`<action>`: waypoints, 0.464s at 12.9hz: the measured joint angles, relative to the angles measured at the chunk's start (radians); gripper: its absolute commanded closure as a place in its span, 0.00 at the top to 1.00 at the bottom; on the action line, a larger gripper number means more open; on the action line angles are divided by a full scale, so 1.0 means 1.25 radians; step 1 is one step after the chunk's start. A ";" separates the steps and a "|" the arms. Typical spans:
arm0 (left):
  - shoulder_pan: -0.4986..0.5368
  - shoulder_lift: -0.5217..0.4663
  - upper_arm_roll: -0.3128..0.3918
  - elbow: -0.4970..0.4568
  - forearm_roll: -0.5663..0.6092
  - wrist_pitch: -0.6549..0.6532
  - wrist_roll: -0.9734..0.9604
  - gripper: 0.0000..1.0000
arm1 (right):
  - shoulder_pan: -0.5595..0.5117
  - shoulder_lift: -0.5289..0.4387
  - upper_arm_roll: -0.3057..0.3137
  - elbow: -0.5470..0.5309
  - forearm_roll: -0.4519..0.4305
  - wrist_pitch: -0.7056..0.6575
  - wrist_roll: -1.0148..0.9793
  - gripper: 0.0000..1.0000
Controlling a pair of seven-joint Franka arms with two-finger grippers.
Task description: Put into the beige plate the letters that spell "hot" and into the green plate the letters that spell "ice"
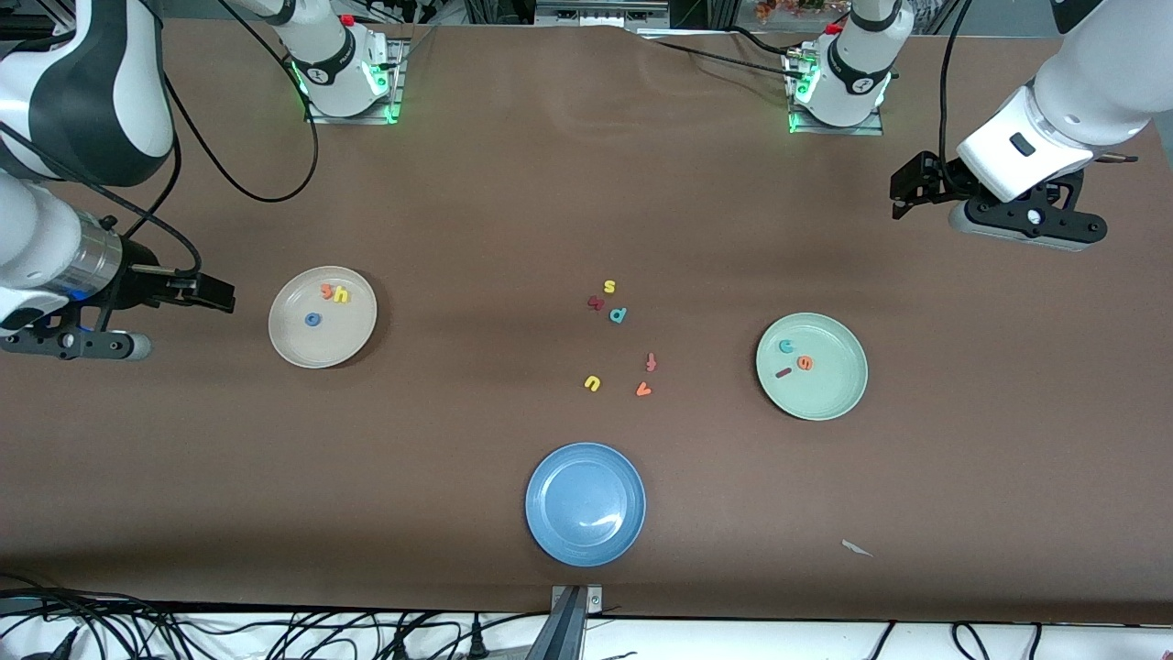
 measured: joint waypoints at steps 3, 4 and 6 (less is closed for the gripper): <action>0.000 0.000 0.000 0.000 0.000 0.000 0.000 1.00 | -0.138 -0.005 0.135 0.004 -0.043 0.003 -0.004 1.00; 0.000 0.000 0.000 0.000 0.000 0.000 0.000 1.00 | -0.209 -0.014 0.226 0.005 -0.097 0.008 -0.004 1.00; 0.000 0.000 0.000 0.000 0.000 0.000 0.000 1.00 | -0.300 -0.035 0.352 0.005 -0.152 0.011 0.004 1.00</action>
